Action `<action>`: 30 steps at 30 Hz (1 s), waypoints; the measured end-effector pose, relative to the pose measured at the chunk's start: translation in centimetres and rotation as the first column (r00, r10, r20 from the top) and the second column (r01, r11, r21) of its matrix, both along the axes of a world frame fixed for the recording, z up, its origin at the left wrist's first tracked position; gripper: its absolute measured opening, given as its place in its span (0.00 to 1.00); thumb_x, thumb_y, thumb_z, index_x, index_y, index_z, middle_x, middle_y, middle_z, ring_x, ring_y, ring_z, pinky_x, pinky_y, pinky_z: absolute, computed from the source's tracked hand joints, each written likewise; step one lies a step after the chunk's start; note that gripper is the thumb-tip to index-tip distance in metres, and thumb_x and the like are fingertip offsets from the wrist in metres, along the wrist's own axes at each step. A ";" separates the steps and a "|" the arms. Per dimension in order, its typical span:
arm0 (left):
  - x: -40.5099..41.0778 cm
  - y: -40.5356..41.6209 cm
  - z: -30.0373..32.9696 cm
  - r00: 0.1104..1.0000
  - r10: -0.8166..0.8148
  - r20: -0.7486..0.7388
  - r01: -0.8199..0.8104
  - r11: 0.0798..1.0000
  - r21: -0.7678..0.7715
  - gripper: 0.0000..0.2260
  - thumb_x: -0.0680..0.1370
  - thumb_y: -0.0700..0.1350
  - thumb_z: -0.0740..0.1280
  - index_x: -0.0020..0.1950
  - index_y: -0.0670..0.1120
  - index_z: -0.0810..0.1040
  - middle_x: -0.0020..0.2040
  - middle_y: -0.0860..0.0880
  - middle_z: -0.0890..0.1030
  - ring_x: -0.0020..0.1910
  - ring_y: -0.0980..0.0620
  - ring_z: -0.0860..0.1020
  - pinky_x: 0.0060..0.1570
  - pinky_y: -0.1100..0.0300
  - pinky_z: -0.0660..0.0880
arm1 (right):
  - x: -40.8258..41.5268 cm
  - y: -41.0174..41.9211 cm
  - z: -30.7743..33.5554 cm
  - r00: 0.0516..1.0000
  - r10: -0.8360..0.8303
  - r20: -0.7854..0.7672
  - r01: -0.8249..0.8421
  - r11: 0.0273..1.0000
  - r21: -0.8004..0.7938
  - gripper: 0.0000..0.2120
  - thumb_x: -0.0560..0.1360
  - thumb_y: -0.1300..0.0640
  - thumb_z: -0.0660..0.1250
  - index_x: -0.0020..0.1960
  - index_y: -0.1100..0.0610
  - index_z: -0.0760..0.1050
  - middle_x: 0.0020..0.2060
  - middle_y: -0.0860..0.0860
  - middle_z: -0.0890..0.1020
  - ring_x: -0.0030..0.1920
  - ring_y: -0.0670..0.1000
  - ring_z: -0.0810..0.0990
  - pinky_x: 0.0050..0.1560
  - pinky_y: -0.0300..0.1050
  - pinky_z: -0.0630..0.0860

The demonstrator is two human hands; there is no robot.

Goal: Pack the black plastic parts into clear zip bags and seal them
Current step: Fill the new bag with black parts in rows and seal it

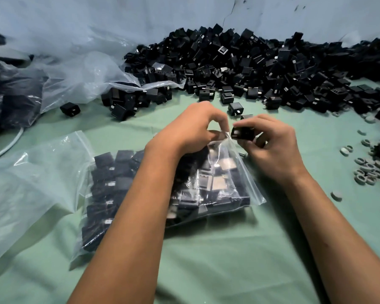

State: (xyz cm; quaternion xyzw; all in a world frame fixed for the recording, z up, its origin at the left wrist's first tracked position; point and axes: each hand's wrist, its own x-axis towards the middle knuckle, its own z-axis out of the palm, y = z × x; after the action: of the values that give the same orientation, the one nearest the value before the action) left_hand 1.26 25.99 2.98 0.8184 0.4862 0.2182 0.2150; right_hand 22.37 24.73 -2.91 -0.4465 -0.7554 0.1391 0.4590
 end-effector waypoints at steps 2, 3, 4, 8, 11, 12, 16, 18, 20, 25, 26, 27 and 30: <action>-0.4 0.3 0.0 0.999 0.014 0.042 -0.015 0.999 0.029 0.04 0.76 0.44 0.76 0.47 0.53 0.85 0.54 0.51 0.78 0.56 0.52 0.76 0.60 0.53 0.74 | -0.2 -0.1 -0.1 0.995 0.100 -0.020 -0.101 0.994 -0.047 0.21 0.70 0.73 0.72 0.58 0.56 0.85 0.51 0.51 0.84 0.48 0.50 0.84 0.45 0.48 0.82; -0.6 0.4 -0.1 0.997 0.022 0.068 -0.024 0.999 0.040 0.04 0.75 0.44 0.77 0.46 0.53 0.85 0.54 0.52 0.78 0.56 0.52 0.76 0.60 0.51 0.75 | -0.3 -0.2 -0.1 0.987 0.152 -0.051 -0.156 0.985 -0.072 0.21 0.71 0.73 0.71 0.59 0.55 0.84 0.52 0.51 0.83 0.48 0.52 0.84 0.45 0.47 0.82; -0.8 0.5 -0.1 0.996 0.030 0.090 -0.034 0.998 0.051 0.04 0.75 0.44 0.78 0.46 0.52 0.86 0.54 0.52 0.79 0.56 0.52 0.77 0.60 0.49 0.76 | -0.4 -0.2 0.0 0.977 0.195 -0.084 -0.203 0.974 -0.101 0.21 0.71 0.71 0.72 0.61 0.55 0.84 0.53 0.52 0.83 0.49 0.54 0.84 0.46 0.47 0.83; -1.4 0.7 -0.2 0.991 0.049 0.128 -0.060 0.995 0.083 0.05 0.73 0.44 0.79 0.44 0.53 0.87 0.52 0.52 0.80 0.55 0.52 0.79 0.58 0.47 0.77 | -0.2 -0.3 0.1 0.955 0.261 -0.143 -0.286 0.937 -0.200 0.18 0.74 0.59 0.76 0.64 0.55 0.83 0.50 0.49 0.83 0.49 0.54 0.83 0.47 0.52 0.82; -1.5 0.7 -0.2 0.989 0.046 0.140 -0.058 0.995 0.084 0.05 0.72 0.43 0.80 0.43 0.53 0.87 0.51 0.52 0.81 0.54 0.52 0.79 0.56 0.47 0.78 | 0.0 -0.5 0.4 0.949 0.286 -0.134 -0.310 0.927 -0.213 0.16 0.74 0.59 0.76 0.61 0.55 0.85 0.47 0.49 0.85 0.45 0.59 0.81 0.45 0.61 0.81; -1.5 0.7 -0.2 0.989 0.044 0.139 -0.056 0.995 0.082 0.05 0.72 0.43 0.80 0.43 0.53 0.87 0.51 0.51 0.81 0.54 0.52 0.79 0.56 0.47 0.78 | 0.0 -0.6 0.5 0.944 0.298 -0.143 -0.323 0.921 -0.217 0.15 0.73 0.60 0.77 0.59 0.55 0.85 0.46 0.50 0.85 0.44 0.61 0.81 0.44 0.63 0.81; -1.4 0.8 -0.1 0.991 0.042 0.126 -0.053 0.995 0.089 0.06 0.71 0.43 0.80 0.44 0.52 0.86 0.51 0.51 0.81 0.54 0.52 0.79 0.56 0.47 0.78 | -0.4 -0.8 0.4 0.920 0.322 -0.224 -0.376 0.887 -0.267 0.12 0.70 0.66 0.80 0.53 0.61 0.86 0.47 0.56 0.83 0.41 0.62 0.77 0.38 0.55 0.74; -1.4 0.7 -0.1 0.991 0.041 0.129 -0.053 0.994 0.095 0.06 0.71 0.43 0.80 0.44 0.52 0.86 0.51 0.51 0.81 0.54 0.53 0.79 0.56 0.47 0.78 | -0.6 -0.9 0.7 0.911 0.345 -0.226 -0.401 0.868 -0.291 0.11 0.70 0.68 0.79 0.52 0.63 0.86 0.49 0.57 0.83 0.41 0.61 0.77 0.39 0.54 0.73; -1.4 0.7 -0.1 0.991 0.042 0.126 -0.055 0.994 0.098 0.06 0.71 0.43 0.80 0.44 0.52 0.86 0.51 0.52 0.81 0.54 0.53 0.79 0.56 0.48 0.78 | -0.5 -1.0 1.0 0.891 0.374 -0.259 -0.442 0.846 -0.298 0.09 0.71 0.69 0.78 0.51 0.65 0.85 0.50 0.59 0.84 0.45 0.62 0.81 0.45 0.62 0.78; -1.3 0.7 -0.2 0.992 0.034 0.121 -0.047 0.994 0.103 0.05 0.72 0.43 0.79 0.45 0.52 0.87 0.50 0.52 0.81 0.53 0.53 0.79 0.55 0.48 0.78 | -0.2 -0.9 0.9 0.905 0.221 -0.363 -0.347 0.878 -0.330 0.08 0.72 0.67 0.78 0.50 0.64 0.84 0.44 0.62 0.86 0.45 0.55 0.85 0.57 0.62 0.82; -1.2 0.6 -0.2 0.992 0.031 0.121 -0.044 0.993 0.109 0.05 0.72 0.43 0.79 0.45 0.52 0.87 0.50 0.53 0.81 0.53 0.53 0.79 0.54 0.49 0.78 | -0.3 -0.9 0.8 0.908 0.212 -0.360 -0.339 0.878 -0.337 0.08 0.71 0.65 0.79 0.49 0.64 0.84 0.43 0.61 0.87 0.43 0.54 0.85 0.55 0.59 0.84; -1.0 0.6 -0.2 0.993 0.026 0.117 -0.039 0.992 0.117 0.05 0.72 0.43 0.79 0.45 0.51 0.87 0.49 0.53 0.81 0.52 0.53 0.79 0.54 0.49 0.78 | -0.4 -1.0 0.7 0.908 0.221 -0.355 -0.344 0.878 -0.333 0.10 0.69 0.63 0.80 0.48 0.64 0.83 0.42 0.60 0.87 0.42 0.54 0.86 0.52 0.54 0.84; -0.6 0.7 -0.3 0.995 0.016 0.100 -0.030 0.990 0.136 0.05 0.73 0.43 0.79 0.45 0.51 0.87 0.48 0.53 0.81 0.51 0.54 0.79 0.53 0.51 0.78 | -0.8 -1.1 0.8 0.888 0.236 -0.394 -0.369 0.878 -0.306 0.11 0.69 0.62 0.81 0.47 0.66 0.82 0.42 0.60 0.87 0.44 0.61 0.87 0.51 0.53 0.84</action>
State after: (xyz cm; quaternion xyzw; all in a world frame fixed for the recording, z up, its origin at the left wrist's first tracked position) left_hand 0.67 26.70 2.65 0.8138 0.4684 0.2935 0.1794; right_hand 21.53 23.63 -2.08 -0.3683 -0.6838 0.4269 0.4631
